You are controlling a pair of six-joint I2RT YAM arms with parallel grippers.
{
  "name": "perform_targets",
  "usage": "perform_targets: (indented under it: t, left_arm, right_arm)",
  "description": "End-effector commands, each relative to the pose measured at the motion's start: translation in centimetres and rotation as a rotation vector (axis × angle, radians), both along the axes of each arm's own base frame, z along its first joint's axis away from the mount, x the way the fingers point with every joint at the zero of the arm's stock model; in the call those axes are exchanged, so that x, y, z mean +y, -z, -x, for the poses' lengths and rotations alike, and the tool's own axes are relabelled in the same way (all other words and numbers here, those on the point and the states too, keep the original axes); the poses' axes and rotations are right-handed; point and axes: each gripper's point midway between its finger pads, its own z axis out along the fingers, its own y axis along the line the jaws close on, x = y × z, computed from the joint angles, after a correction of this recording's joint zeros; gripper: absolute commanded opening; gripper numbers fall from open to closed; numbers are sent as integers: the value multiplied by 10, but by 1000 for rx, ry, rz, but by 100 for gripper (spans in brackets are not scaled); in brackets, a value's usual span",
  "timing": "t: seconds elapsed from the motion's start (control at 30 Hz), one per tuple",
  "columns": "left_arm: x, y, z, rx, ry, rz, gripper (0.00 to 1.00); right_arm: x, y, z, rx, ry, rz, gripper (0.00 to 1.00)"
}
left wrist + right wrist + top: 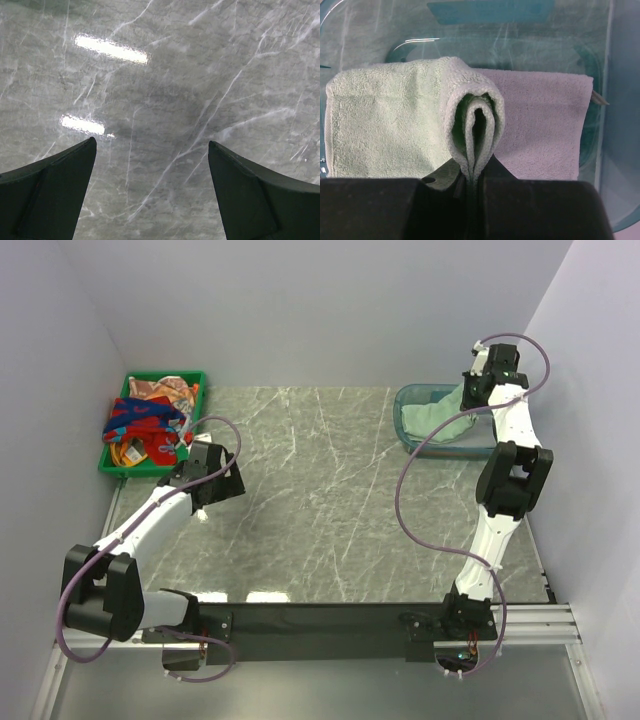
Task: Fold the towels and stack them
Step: Neatly place the folded towel into the bin
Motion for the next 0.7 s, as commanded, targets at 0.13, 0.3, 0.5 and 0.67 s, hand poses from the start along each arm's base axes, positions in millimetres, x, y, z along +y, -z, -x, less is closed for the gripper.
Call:
perform_targets:
  t: [0.13,0.3,0.5,0.67]
  left_arm:
    - [-4,-13,-14,-45,17,13,99]
    - [-5,-13,-13,-46,21,15,99]
    - [-6,-14,-13,-46,25,18,99]
    - [-6,-14,-13,-45,25,20,99]
  right_arm:
    - [-8,-54,2,-131,7,49,0]
    - [-11,-56,5,-136,26,62,0]
    - [-14,-63,6,-164,35,74,0]
    - [-12,-55,4,-149,29,56,0]
